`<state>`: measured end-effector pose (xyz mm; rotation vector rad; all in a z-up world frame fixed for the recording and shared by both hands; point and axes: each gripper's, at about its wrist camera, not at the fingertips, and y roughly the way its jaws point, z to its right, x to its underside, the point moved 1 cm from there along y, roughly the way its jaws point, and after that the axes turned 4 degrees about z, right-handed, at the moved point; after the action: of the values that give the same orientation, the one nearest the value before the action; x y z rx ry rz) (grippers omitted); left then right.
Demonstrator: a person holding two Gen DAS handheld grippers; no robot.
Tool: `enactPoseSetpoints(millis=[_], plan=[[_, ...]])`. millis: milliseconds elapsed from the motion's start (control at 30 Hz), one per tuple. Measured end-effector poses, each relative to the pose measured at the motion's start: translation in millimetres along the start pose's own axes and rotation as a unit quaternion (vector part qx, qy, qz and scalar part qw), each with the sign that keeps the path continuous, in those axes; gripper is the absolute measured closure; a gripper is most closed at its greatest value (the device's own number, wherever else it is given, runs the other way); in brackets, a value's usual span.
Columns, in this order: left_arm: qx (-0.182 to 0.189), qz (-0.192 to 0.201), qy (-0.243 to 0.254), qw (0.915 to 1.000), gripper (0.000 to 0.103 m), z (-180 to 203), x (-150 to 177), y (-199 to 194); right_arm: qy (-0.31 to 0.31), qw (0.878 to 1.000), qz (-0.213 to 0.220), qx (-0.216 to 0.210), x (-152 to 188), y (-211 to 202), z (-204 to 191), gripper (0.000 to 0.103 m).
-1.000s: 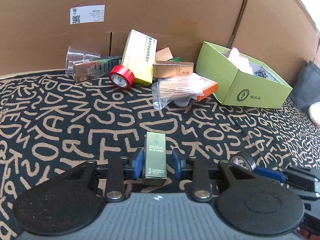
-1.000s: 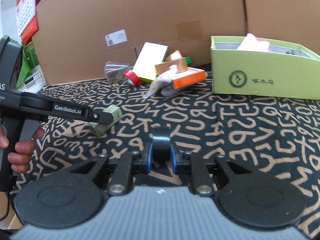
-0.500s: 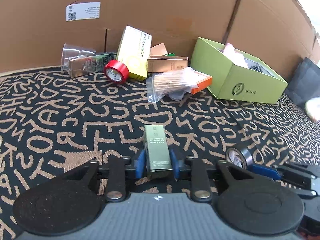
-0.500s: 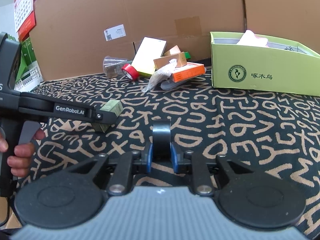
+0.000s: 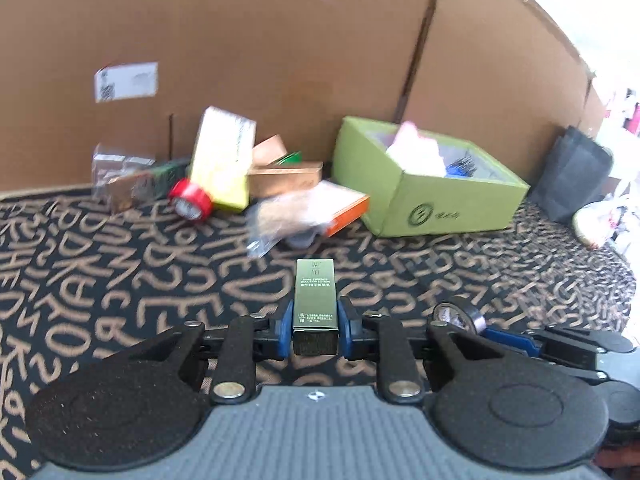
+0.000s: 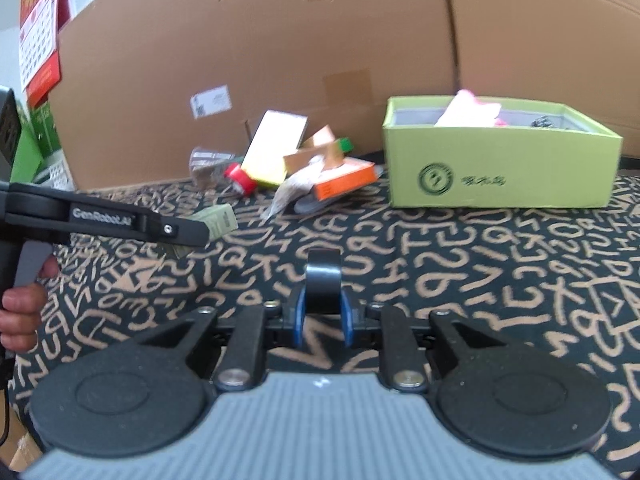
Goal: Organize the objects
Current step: 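Carry the olive bottle and tape roll toward the lime-green box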
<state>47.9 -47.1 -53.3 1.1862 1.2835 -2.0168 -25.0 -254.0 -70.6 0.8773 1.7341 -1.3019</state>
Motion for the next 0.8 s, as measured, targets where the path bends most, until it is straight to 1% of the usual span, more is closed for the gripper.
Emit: enactPoseSetpoints(millis=[100, 233, 433, 533, 633, 700, 800], plan=[[0.011, 0.005, 0.016, 0.9998, 0.080, 11.9, -10.5, 0.7, 0.010, 1.000, 0.014, 0.005, -5.9, -7.3, 11.3, 0.085], [0.036, 0.016, 0.045, 0.9982, 0.080, 32.7, -31.7, 7.2, 0.023, 0.999, 0.038, 0.002, -18.2, -16.3, 30.0, 0.085], [0.078, 0.050, 0.093, 0.9914, 0.080, 74.2, -72.6, 22.0, 0.033, 0.995, 0.091, 0.025, -51.0, -30.9, 64.5, 0.085], [0.080, 0.066, 0.105, 0.9891, 0.080, 92.8, -94.5, 37.3, 0.014, 0.991, 0.118, 0.060, -72.2, -32.5, 79.6, 0.085], [0.085, 0.069, 0.103, 0.9887, 0.080, 107.4, -115.3, 59.3, 0.003, 0.986, 0.137, 0.091, -93.9, -24.5, 97.4, 0.085], [0.074, 0.068, 0.105, 0.9894, 0.080, 116.1, -124.9, 76.8, 0.000, 0.983, 0.143, 0.112, -107.0, -12.9, 111.1, 0.085], [0.063, 0.057, 0.106, 0.9907, 0.080, 124.9, -132.8, 104.7, -0.009, 0.978, 0.143, 0.152, -120.2, 7.4, 130.8, 0.085]])
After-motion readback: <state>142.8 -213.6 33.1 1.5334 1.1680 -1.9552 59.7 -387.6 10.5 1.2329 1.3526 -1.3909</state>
